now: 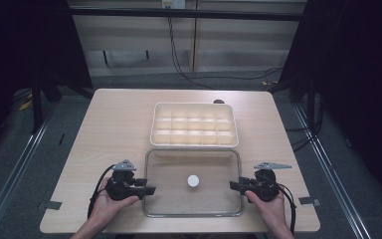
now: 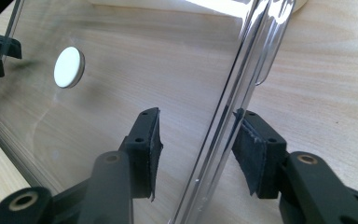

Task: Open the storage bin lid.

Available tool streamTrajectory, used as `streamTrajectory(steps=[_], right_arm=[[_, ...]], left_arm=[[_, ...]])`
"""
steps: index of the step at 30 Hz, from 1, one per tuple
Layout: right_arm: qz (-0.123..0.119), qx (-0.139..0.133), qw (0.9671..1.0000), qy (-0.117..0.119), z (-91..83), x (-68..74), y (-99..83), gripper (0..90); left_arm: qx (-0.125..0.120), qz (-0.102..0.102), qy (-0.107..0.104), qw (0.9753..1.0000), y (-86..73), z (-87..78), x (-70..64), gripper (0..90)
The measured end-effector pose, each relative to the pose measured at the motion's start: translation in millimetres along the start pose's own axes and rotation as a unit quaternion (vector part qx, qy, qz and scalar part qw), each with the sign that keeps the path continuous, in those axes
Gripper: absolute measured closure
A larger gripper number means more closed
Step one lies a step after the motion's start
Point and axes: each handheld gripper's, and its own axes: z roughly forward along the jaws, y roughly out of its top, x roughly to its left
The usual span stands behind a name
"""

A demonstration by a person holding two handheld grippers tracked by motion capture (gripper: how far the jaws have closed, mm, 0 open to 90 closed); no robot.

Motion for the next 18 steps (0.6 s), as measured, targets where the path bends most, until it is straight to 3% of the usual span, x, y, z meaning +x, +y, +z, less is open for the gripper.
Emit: streamTrajectory(steps=[3,7,9,11,13,16,18], right_arm=[[0.001,0.003,1.0,-0.002,2.0,-0.3,-0.7,50.0],[-0.012,0.018,0.9993,-0.032,5.5,3.3,-2.0,42.6],[0.002,0.019,0.9989,-0.042,5.6,0.1,-2.6,40.2],[0.006,-0.001,0.9995,-0.032,0.7,-2.7,-1.8,39.9],[0.005,-0.024,0.9989,-0.04,-5.4,-3.6,-0.6,36.3],[0.003,-0.058,0.9979,-0.029,-13.8,-4.5,0.7,35.8],[-0.005,-0.084,0.9962,-0.022,-22.6,-2.2,1.1,35.1]], left_arm=[[0.001,0.002,0.007,1.0,-0.4,1.5,0.0,48.6],[0.017,0.018,0.031,0.9992,-0.8,5.3,-3.3,46.3],[0.021,0.008,0.023,0.9995,-0.7,6.2,-0.2,43.6],[0.002,0.018,0.037,0.9992,-0.7,2.4,-0.3,42.4],[-0.011,0.007,0.04,0.9991,0.0,-1.1,1.4,39.5],[-0.027,0.005,0.036,0.999,0.8,-7.3,2.9,33.8],[-0.052,0.012,0.032,0.9981,1.5,-16.1,0.0,31.5]])
